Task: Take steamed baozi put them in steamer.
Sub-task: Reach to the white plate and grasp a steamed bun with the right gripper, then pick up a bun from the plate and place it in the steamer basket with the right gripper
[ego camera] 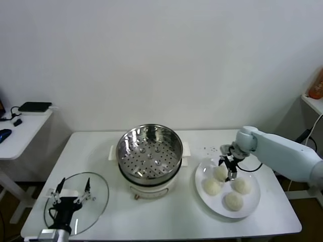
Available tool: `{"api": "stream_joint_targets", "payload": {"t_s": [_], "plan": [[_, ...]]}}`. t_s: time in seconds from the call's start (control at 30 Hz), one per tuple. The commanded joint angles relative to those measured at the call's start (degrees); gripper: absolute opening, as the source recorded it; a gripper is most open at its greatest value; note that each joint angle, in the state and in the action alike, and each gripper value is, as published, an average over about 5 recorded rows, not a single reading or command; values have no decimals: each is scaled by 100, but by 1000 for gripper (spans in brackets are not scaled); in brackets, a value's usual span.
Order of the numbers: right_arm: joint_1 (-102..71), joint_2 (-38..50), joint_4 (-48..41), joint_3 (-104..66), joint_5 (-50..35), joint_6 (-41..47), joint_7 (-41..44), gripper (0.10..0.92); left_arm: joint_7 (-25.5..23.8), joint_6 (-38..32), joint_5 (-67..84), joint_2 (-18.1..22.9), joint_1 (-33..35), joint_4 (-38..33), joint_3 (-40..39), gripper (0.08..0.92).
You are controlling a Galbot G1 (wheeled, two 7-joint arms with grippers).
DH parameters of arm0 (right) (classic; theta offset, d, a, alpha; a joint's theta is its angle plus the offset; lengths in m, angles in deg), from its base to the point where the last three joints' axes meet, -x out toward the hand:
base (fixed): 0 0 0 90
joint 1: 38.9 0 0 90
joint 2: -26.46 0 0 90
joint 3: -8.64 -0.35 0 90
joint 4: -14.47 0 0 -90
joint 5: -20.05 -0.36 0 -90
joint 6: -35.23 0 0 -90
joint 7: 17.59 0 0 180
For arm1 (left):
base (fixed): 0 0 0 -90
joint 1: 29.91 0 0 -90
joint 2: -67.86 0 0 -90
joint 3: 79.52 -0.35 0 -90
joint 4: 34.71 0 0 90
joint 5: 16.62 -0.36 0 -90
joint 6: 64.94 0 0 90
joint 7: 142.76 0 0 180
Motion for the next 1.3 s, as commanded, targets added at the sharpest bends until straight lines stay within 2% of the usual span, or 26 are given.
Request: {"api": "stream_joint_targets", "payload": {"t_s": [0.03,0.2,0.37,0.6,0.93,1.13,1.3], "plan": [[-53,-22,-50,-63,17,-7,12,804,1,13,30,6,7,-17,-4,823],[-43,-21,-99,-92,25,-34,26,720,8,0,32,1,24,6,4,823],[-25,-4,-89,-115,15,-56,31,685,12,-3,32,6,28,14,6,823],[423,12,110,-25,-42,-173,61,681,14,-4,30,4,26,22,16,823],[2296,-101,864,979,-102,-910,292,681,8,-9,18,-16,50,24,28,823],[3448,-454,1245,1433,-322,-1416,340,683,3,-13,-17,-9,78,-13,20,823],[4020,-920,1184,1634,-478,-1771,332,679,-1,-9,-50,21,84,-45,6,823]]}}
